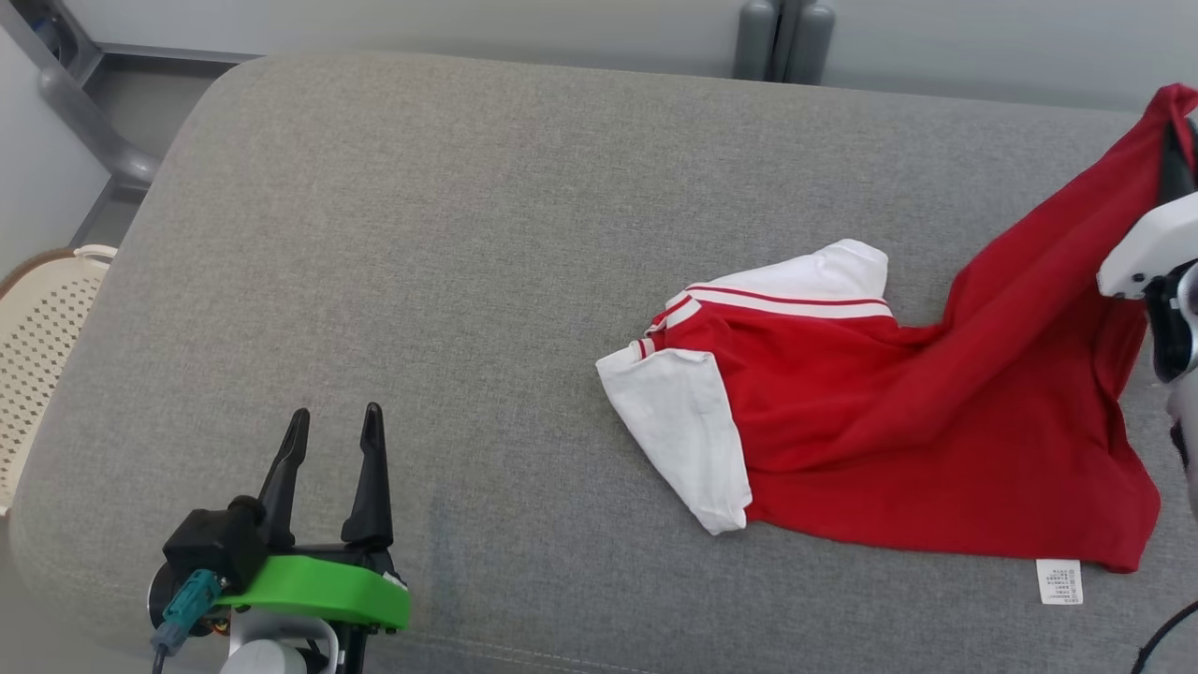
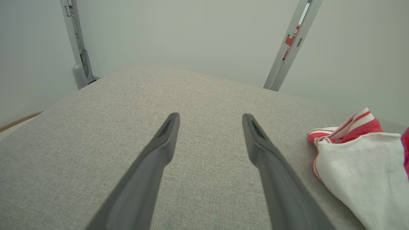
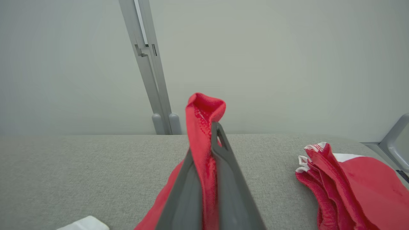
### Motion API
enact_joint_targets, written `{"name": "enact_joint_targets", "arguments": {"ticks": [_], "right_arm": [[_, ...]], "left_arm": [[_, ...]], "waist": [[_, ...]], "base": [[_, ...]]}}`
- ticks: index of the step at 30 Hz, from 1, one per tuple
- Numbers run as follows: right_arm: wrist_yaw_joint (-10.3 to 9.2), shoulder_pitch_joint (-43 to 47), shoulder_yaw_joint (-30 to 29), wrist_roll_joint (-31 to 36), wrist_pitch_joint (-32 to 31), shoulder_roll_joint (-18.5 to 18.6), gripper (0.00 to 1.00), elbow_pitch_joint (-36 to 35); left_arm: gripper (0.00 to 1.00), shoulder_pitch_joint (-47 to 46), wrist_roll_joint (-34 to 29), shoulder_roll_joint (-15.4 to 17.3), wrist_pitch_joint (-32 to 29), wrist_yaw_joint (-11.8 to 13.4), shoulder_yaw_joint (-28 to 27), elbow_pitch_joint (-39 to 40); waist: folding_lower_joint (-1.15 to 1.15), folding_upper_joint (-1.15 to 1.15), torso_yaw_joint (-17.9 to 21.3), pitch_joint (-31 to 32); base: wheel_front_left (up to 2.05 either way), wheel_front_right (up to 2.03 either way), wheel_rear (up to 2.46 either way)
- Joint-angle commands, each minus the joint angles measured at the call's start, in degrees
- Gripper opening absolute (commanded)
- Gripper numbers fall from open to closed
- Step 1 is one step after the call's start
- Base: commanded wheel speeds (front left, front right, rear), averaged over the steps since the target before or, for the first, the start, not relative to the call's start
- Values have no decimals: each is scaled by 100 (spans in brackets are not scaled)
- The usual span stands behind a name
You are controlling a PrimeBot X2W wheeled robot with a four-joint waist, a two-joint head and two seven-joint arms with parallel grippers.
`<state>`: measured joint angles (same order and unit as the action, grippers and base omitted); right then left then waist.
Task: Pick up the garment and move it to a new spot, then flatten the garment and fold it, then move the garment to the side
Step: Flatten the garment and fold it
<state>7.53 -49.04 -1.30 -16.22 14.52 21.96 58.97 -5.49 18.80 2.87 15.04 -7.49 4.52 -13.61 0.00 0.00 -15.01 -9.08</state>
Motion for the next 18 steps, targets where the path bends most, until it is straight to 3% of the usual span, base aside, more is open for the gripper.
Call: {"name": "enact_joint_targets", "arguments": {"ticks": [1, 2, 7, 11, 18], "right_arm": [[-10, -47, 38, 141, 20, -105, 38, 205], [-10, -138, 64, 203, 32, -110, 100, 291], [-11, -180, 75, 452, 67, -207, 100, 122], [-11, 208, -88, 432, 65, -357, 100, -682], [-11, 1170, 264, 309, 67, -618, 100, -2184]], "left_arm": [[100, -110, 71, 7, 16, 1, 16, -9], [100, -117, 78, 7, 16, 1, 29, -19], [100, -64, 30, 8, 16, 27, 1, -51], [100, 58, -44, 9, 16, 27, -101, -62], [100, 243, -197, 9, 16, 17, -238, -63]], "waist": [[0, 0, -69, -59], [0, 0, -86, -64], [0, 0, -26, 51], [0, 0, 140, 238], [0, 0, 507, 540]], "base": [[0, 0, 0], [0, 0, 0], [0, 0, 0], [0, 0, 0], [0, 0, 0]]}}
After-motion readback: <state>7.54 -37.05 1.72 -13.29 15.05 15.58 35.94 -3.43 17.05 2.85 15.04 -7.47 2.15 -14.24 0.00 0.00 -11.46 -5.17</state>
